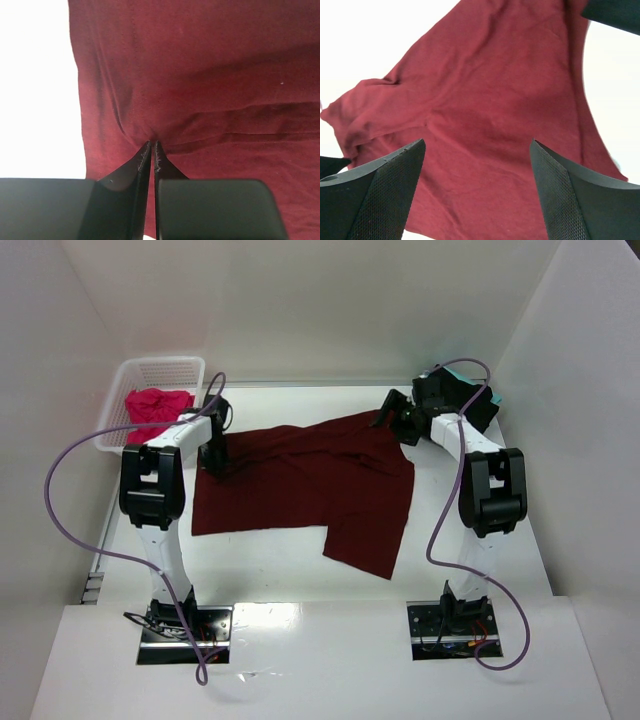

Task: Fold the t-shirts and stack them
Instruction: Fold the flattened tshirt in 1/3 of the way

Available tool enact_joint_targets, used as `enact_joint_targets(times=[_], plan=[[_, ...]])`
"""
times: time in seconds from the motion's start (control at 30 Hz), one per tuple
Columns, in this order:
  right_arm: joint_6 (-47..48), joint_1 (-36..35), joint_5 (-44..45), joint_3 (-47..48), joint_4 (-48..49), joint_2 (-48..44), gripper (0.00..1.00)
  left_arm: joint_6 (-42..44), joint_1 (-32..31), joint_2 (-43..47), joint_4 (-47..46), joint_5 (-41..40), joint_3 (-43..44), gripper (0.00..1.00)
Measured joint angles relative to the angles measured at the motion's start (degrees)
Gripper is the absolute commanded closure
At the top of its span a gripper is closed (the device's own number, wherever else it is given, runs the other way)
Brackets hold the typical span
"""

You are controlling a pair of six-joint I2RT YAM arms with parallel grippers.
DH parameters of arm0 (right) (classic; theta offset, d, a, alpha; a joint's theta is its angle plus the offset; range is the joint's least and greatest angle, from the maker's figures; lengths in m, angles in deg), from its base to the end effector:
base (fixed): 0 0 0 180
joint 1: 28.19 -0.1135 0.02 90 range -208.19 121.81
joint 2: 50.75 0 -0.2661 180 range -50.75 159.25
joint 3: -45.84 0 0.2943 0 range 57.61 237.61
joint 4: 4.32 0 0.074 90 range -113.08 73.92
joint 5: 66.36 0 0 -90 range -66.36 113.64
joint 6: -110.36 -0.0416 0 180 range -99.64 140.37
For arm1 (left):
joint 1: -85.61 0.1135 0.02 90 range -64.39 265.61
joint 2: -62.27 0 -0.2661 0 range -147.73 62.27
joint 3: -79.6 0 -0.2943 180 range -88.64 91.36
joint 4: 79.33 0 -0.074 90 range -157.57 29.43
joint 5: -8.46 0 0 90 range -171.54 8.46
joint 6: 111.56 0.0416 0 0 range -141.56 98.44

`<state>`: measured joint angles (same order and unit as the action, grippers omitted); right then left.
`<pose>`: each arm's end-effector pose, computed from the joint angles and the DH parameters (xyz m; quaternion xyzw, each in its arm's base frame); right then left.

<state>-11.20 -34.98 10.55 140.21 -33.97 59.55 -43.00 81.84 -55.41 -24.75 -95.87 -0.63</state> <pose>0.4710 0.0656 0.2005 0.1552 0.9076 0.2230 0.3200 0.4577 -0.0198 0.1496 -0.1694 0.9661 0.0873 0.1743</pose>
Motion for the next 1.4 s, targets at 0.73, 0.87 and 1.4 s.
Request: enact_joint_targets(times=[0.73,0.87,1.4], plan=[[2.2,-1.2,4.9,-5.0,-3.1,0.7,0.35,0.3,3.0,-0.9,0.6,-4.3,1.3,0.84],[2.4,-2.0,6.7,-5.0,-3.8,2.7,0.28,0.5,3.2,-0.9,0.5,-2.3,1.3,0.80],[2.0,-2.6,13.1,-5.0,-5.3,3.4,0.26,0.5,3.7,-1.5,-0.4,4.1,1.3,0.90]])
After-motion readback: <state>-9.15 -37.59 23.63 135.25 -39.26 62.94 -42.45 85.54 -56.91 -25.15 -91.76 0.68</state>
